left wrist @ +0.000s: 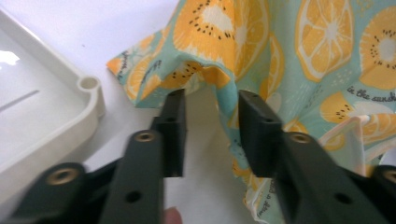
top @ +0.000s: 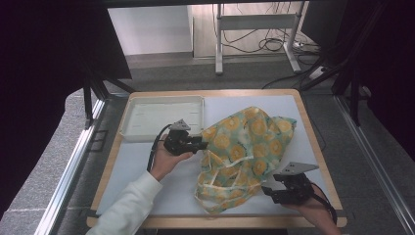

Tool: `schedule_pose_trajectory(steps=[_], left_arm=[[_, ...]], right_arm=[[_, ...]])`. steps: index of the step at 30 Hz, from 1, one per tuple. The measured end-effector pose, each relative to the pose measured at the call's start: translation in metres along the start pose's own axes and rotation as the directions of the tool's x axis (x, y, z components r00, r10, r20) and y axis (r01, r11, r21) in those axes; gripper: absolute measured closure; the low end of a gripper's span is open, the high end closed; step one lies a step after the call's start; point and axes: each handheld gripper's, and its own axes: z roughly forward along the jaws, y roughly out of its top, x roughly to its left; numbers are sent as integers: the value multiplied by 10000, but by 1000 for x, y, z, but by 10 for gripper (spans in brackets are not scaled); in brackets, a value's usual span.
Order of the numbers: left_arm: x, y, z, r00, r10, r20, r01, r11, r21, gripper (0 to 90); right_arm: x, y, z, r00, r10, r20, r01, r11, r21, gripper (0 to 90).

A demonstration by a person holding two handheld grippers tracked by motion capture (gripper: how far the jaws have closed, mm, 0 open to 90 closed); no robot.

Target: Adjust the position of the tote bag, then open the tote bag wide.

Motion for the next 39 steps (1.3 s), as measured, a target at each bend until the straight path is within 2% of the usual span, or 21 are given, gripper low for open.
schedule_pose_trajectory(steps=[3,7,16,20,25,31,35,39], left_arm=[[-4,-2,-8,9999,139,-100,-140,9999,-96,530],[-8,-8,-18,9995,289,-126,-289,9996,-34,499],[-21,-27,-29,9985,535,125,-538,9982,274,480],[-26,-34,-27,9978,655,101,-659,9968,463,482],[-36,-33,-28,9936,823,777,-874,9940,651,559],[-51,-35,-28,9881,1132,1041,-1205,9905,668,519],[-54,-33,-18,9876,1141,1074,-1225,9896,751,494],[-53,-32,-8,9877,1065,1147,-1176,9885,952,601]], right_arm=[[4,1,-2,9999,-141,-2,141,9999,-48,349],[8,3,-3,9998,-195,-39,195,9998,-109,348],[10,5,-2,9998,-220,-29,219,9996,-198,347],[10,5,0,10000,-93,19,93,9998,-178,347],[11,7,1,9999,-133,-35,132,9996,-229,341],[12,8,3,10000,-25,-21,24,9998,-201,332],[12,9,3,9999,114,-128,-117,9995,-282,318],[8,10,6,9987,505,-65,-507,9982,-320,313]])
